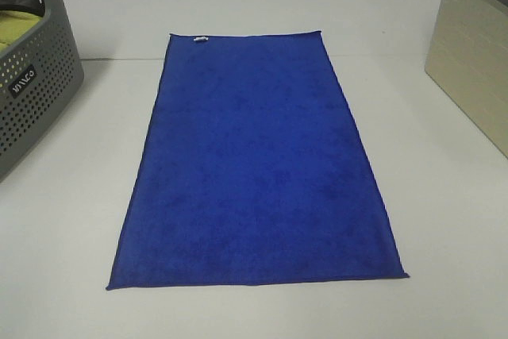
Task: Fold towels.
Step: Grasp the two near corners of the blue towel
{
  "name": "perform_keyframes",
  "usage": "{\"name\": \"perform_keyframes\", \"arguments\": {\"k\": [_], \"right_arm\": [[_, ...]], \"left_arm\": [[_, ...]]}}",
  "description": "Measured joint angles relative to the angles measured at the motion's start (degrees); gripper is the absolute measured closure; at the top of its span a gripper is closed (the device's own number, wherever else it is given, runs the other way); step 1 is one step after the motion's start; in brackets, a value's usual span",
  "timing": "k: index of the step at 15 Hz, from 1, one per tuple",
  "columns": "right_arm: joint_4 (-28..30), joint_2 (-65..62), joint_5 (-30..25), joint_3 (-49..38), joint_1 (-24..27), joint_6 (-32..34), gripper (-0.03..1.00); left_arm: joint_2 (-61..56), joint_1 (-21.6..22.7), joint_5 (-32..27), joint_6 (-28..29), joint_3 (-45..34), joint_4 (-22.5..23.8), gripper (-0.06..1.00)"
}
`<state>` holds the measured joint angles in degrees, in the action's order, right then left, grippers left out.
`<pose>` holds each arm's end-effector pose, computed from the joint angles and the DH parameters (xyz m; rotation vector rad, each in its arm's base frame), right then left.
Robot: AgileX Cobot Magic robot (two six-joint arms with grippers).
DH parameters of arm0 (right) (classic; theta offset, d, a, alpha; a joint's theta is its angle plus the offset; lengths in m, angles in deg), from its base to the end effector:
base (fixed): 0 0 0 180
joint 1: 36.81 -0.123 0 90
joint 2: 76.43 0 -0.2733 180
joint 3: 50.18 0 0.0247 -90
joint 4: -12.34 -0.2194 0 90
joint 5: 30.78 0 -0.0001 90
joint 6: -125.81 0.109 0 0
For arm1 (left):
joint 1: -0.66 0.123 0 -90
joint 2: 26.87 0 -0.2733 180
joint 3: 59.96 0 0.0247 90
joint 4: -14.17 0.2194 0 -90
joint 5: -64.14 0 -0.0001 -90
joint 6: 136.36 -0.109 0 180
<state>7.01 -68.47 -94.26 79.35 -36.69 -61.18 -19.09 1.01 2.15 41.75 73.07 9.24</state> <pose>-0.0044 0.0091 0.2394 -0.1322 2.1200 0.0396 -0.0087 -0.0083 0.2580 0.0338 2.0351 -0.0782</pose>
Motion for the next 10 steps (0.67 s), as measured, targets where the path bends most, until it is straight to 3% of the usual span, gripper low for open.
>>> {"name": "perform_keyframes", "arguments": {"k": [10], "right_arm": [[0.0,0.0,0.0,0.0,0.0,0.0,0.23]], "left_arm": [[0.0,0.0,0.0,0.0,0.0,0.0,0.43]]}}
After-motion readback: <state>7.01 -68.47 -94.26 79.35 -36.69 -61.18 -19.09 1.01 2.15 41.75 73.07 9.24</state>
